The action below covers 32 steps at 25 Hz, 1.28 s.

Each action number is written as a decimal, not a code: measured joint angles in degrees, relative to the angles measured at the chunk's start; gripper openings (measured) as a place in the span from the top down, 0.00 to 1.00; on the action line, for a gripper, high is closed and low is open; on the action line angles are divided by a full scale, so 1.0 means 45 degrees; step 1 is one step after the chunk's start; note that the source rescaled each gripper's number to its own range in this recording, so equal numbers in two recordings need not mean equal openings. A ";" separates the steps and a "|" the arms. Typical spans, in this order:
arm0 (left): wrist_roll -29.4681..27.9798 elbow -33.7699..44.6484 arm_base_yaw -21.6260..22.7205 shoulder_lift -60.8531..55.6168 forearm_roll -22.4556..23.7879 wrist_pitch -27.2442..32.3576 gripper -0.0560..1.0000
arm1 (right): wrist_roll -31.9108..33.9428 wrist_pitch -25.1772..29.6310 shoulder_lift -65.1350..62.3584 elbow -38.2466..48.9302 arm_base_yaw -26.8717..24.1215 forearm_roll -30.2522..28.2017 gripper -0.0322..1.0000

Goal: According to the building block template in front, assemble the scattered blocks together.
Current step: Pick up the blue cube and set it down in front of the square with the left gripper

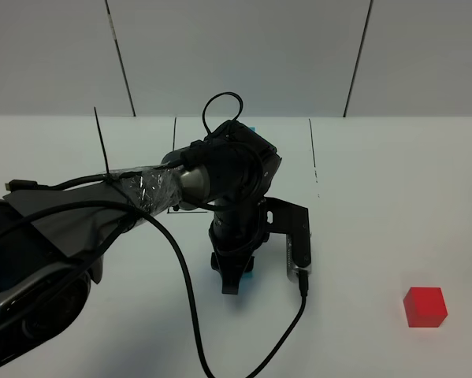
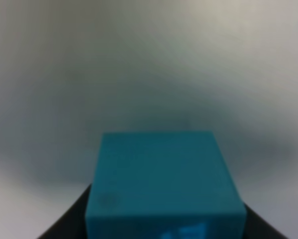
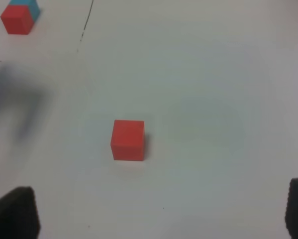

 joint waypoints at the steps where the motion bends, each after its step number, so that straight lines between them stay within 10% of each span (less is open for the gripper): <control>1: -0.0245 0.0000 0.0000 0.0000 0.0000 -0.0160 0.94 | 0.0000 0.0000 0.0000 0.0000 0.0000 0.0000 0.00; 25: -0.0564 -0.0116 -0.0009 0.0595 0.0091 -0.0414 0.93 | 0.0000 0.0000 0.0000 0.0000 0.0000 0.0000 0.00; 32: -0.0422 -0.0116 -0.0025 0.0608 0.0088 0.0558 0.14 | 0.0000 0.0000 0.0000 0.0000 0.0000 0.0000 0.00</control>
